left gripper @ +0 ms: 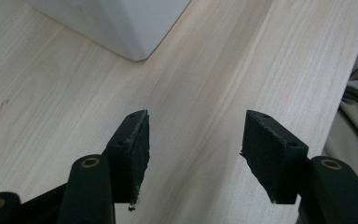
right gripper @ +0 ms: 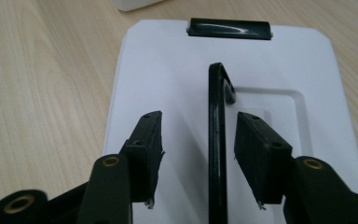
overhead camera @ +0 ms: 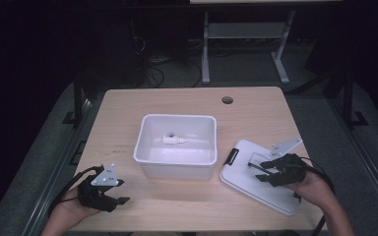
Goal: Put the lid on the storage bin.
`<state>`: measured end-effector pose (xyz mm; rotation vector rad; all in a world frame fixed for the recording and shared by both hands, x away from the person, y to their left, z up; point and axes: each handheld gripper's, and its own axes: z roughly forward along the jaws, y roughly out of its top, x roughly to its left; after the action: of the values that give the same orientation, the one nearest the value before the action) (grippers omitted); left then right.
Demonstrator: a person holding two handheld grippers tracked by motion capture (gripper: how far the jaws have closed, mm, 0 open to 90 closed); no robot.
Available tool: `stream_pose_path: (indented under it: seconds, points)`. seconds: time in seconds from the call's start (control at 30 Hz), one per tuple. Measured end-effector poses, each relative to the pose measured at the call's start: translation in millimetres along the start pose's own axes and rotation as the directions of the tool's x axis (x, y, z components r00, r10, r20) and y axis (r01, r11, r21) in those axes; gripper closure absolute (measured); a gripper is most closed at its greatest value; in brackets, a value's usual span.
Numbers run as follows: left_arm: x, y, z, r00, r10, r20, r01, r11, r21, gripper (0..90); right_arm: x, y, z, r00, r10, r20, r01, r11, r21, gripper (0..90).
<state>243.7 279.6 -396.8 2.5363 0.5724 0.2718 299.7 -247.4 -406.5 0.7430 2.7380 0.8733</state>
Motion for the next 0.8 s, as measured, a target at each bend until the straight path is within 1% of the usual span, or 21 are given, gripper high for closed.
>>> stream_pose_path:
  seconds: [0.03,0.17,0.2,0.27,0.3,0.33,0.43,0.6,0.8]
  points:
    - [-0.3,0.1,1.9,1.0,-0.002,0.0,0.002,1.0,-0.002,41.1,-1.6,-0.3,1.2,0.9999,0.006,-0.008,-0.006,1.0,0.008,56.0]
    - [-0.6,0.3,4.4,1.0,0.003,-0.008,-0.003,1.0,-0.006,41.1,-5.5,-1.0,3.3,1.0,0.003,0.006,-0.003,1.0,0.019,66.7]
    - [-0.6,0.3,4.4,1.0,0.003,-0.008,-0.003,1.0,-0.006,40.8,-5.5,-1.0,3.3,1.0,0.003,0.006,-0.003,1.0,0.019,66.7]
    - [-1.3,0.2,5.3,1.0,0.001,-0.007,-0.001,0.9999,-0.015,40.8,-7.9,-1.4,3.8,1.0,0.008,-0.004,-0.008,1.0,0.024,71.1]
    - [-2.5,0.5,7.0,0.9999,0.002,-0.011,-0.002,1.0,-0.009,40.7,-9.9,-1.5,4.5,0.9998,0.018,-0.011,-0.018,0.999,0.036,75.1]
    - [-2.9,0.6,7.6,0.9999,0.004,-0.011,-0.004,0.9999,-0.011,40.7,-11.3,-1.4,5.1,0.9999,0.012,-0.008,-0.012,0.999,0.036,75.2]
    - [-3.4,0.4,8.0,0.9999,0.004,-0.01,-0.004,0.9999,-0.015,40.2,-13.5,-0.6,5.3,0.9999,0.014,-0.009,-0.013,0.999,0.042,77.3]
    - [-3.9,-0.8,7.6,0.9999,0.001,-0.013,-0.001,0.9997,-0.024,40.1,-17.3,0.4,4.5,0.9999,0.012,-0.002,-0.012,0.999,0.043,77.3]
    - [-5.2,-2.4,11.0,1.0,-0.005,-0.002,0.004,0.9997,-0.024,40.0,-22.0,0.0,4.7,0.9999,0.017,0.003,-0.017,0.999,0.042,80.9]
